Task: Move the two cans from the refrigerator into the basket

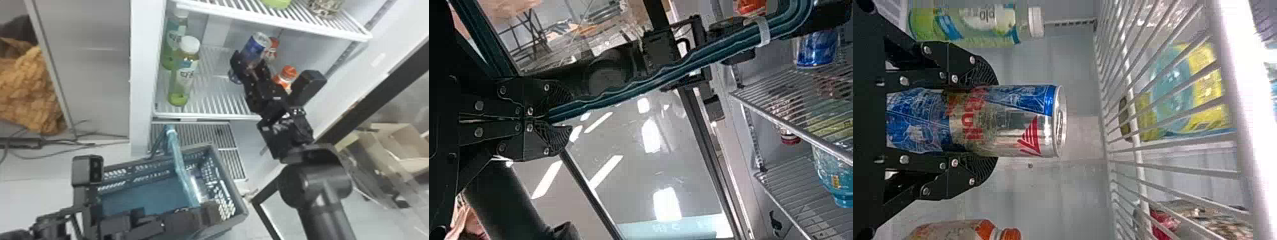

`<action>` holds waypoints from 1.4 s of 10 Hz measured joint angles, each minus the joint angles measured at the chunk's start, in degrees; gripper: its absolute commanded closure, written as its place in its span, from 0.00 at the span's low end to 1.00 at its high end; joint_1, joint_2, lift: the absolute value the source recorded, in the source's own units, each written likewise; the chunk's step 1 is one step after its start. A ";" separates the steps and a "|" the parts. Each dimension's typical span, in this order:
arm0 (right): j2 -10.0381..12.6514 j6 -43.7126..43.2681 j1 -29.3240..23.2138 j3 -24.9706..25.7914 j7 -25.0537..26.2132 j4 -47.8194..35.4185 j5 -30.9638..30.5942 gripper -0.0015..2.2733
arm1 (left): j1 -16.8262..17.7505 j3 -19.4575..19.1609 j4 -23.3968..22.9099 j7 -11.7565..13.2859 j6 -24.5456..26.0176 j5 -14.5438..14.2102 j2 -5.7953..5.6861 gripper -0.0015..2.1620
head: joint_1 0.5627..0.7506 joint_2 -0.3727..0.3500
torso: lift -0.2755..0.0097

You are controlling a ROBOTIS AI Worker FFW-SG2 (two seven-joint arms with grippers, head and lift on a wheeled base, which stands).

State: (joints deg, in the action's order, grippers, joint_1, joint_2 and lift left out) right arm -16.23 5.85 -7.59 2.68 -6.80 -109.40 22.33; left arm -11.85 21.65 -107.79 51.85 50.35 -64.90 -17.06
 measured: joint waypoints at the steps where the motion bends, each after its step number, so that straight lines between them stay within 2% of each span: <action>1: 0.19 1.32 -2.75 0.60 -0.06 -3.59 0.40 0.39 | -0.08 -0.05 0.00 0.00 0.00 0.00 0.01 0.54 | 0.70 0.03 | 0.00; 9: 2.69 11.44 -22.11 4.20 -0.22 -27.83 4.33 0.39 | -0.63 -0.36 -0.01 0.00 -0.01 -0.01 0.13 0.54 | 0.70 0.03 | 0.00; 14: 4.16 21.53 -30.95 5.56 -0.40 -37.51 8.70 0.39 | -0.80 -0.57 -0.04 0.00 -0.11 0.00 0.22 0.54 | 0.70 0.03 | 0.00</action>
State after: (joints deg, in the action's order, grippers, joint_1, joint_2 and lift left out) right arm -12.07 27.38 -38.54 8.23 -7.21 -146.91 31.03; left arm -12.65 21.08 -107.83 51.85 50.25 -64.90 -16.84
